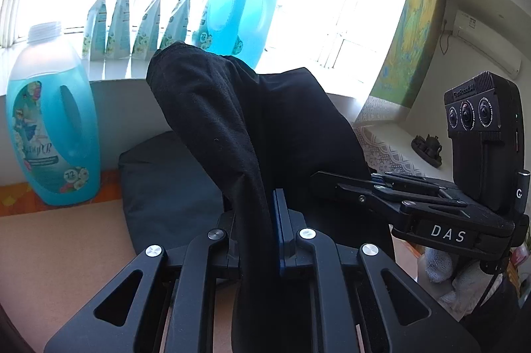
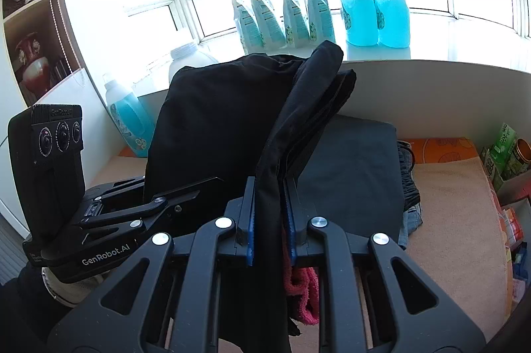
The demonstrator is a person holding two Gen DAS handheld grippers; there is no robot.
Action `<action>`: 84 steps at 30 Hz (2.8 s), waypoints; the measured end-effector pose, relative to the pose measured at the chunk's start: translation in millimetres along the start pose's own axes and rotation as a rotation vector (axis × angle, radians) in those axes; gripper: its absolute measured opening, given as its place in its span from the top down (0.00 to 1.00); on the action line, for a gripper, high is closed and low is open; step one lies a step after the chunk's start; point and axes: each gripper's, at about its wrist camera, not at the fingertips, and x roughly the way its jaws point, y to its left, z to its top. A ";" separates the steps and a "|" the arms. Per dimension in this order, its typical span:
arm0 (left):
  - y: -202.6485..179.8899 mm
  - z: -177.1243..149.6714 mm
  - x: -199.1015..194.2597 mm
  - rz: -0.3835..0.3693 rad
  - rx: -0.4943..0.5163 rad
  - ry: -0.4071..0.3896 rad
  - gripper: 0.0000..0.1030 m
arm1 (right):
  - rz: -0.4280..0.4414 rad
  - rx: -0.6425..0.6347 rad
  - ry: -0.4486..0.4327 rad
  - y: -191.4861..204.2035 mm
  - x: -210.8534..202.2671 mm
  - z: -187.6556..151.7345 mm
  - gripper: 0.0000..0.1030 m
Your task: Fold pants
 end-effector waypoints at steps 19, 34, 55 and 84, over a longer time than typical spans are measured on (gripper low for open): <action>70.6 -8.6 92.4 0.183 -0.013 0.087 0.83 | -0.194 0.040 0.110 -87.2 102.3 6.8 0.86; 64.6 -6.3 55.1 0.250 0.024 0.097 0.50 | -0.259 0.010 0.088 -65.4 76.1 -6.2 0.81; 5.1 -35.1 -55.6 0.227 0.101 0.000 0.39 | -0.288 0.017 -0.059 0.8 -26.6 -71.3 0.25; -36.7 -161.3 -223.1 0.187 0.105 -0.070 0.26 | -0.432 -0.020 -0.187 154.0 -149.7 -181.6 0.01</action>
